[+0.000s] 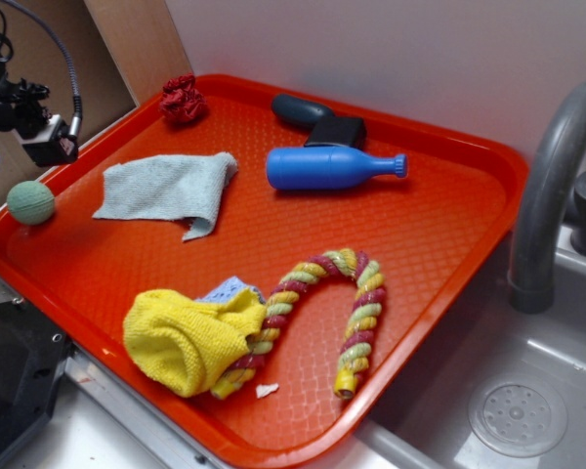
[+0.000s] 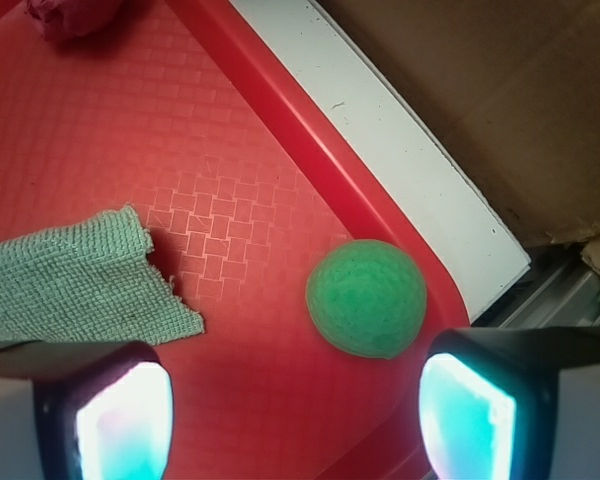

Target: Grab the green ball.

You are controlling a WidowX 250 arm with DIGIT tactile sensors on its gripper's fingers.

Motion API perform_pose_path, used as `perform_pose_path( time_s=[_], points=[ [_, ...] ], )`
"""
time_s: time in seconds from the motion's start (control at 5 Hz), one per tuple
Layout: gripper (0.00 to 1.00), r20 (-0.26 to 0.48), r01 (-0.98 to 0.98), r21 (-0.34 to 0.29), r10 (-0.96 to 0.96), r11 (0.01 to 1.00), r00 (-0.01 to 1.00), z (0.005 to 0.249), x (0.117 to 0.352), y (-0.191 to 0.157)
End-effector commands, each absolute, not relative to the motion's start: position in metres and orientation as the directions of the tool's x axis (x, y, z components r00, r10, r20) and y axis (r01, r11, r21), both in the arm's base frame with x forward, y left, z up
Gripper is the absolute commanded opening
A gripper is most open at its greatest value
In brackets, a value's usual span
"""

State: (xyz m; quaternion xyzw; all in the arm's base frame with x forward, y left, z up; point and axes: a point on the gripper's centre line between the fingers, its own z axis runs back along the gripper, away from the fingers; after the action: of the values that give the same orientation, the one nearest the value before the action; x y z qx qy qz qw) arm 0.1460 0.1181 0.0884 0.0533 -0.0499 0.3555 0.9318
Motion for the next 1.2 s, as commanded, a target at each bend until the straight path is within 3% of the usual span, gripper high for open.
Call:
perform_pose_path(
  time_s=[0.0,0.2,0.4,0.6,1.0],
  points=[
    [1.00,0.208,-0.674,0.072,0.650,0.736,0.731,0.079,0.139,0.145],
    [1.00,0.220,-0.669,0.147,0.635,0.729,0.740,0.062,0.140,0.151],
    [0.32,0.211,-0.681,0.162,0.649,0.714,0.731,0.049,0.134,0.156],
    [0.00,0.208,-0.688,0.169,0.657,0.705,0.724,0.043,0.131,0.152],
    [0.00,0.214,-0.687,0.172,0.654,0.706,0.725,0.042,0.130,0.149]
  ],
)
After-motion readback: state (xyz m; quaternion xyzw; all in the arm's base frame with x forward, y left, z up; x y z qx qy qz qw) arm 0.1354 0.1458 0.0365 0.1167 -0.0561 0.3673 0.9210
